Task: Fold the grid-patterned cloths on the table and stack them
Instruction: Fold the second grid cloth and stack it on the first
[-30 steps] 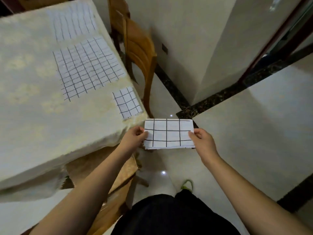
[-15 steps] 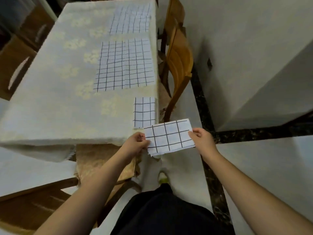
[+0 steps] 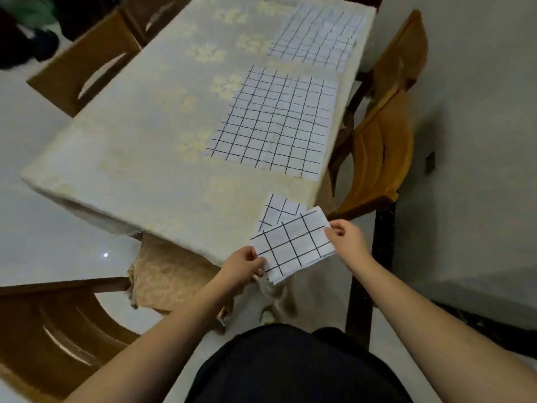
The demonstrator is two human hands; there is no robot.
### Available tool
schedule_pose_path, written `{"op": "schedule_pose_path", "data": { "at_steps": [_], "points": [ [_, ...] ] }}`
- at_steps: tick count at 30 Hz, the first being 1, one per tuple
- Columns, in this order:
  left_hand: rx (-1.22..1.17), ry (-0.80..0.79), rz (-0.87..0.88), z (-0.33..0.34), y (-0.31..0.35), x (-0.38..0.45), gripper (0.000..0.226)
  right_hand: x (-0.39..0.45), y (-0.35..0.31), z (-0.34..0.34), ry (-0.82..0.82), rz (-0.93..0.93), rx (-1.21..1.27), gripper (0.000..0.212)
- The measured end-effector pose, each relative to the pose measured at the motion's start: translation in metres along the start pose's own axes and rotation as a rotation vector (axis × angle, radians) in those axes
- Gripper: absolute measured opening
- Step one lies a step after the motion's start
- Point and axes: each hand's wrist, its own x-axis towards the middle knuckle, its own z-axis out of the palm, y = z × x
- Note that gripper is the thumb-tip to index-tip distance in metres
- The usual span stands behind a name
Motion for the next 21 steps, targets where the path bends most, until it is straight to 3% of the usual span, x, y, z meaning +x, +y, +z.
{"op": "schedule_pose_path", "data": {
  "at_steps": [6,14,21],
  "points": [
    [-0.054,0.072,-0.126,0.011,0.001,0.011,0.023,0.062,-0.026,0.011,-0.123,-0.121,-0.164,0.027],
    [-0.22,0.221,-0.327,0.03,0.006,0.023,0.015,0.127,-0.049,0.035,-0.375,-0.298,-0.366,0.028],
    [-0.283,0.329,-0.434,0.049,0.007,0.026,0.016,0.152,-0.055,0.047,-0.484,-0.4,-0.478,0.025]
  ]
}}
